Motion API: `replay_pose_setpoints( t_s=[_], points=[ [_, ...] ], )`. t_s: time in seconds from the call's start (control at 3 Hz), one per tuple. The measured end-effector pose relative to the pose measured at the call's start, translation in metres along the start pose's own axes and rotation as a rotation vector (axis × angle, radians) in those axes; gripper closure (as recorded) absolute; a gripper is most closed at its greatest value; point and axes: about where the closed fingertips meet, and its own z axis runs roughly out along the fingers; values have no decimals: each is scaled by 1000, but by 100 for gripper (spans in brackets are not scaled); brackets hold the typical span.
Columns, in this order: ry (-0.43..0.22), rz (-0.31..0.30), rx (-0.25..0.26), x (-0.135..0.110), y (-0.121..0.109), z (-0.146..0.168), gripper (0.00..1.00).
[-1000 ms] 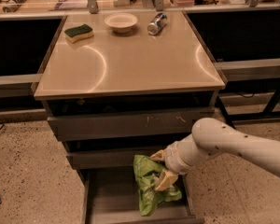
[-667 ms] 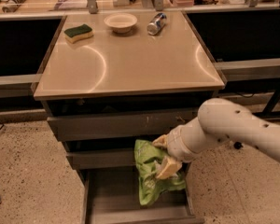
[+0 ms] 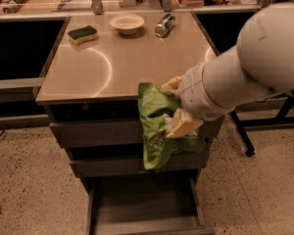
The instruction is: Pick green rice chip bag from bottom drawer and place on counter
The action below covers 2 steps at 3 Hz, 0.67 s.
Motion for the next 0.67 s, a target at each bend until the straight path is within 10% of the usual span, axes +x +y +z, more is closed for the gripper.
replay_pose_setpoints(
  t_s=[0.67],
  points=[
    [38,-78,128,-39,-41,-68,100]
  ],
)
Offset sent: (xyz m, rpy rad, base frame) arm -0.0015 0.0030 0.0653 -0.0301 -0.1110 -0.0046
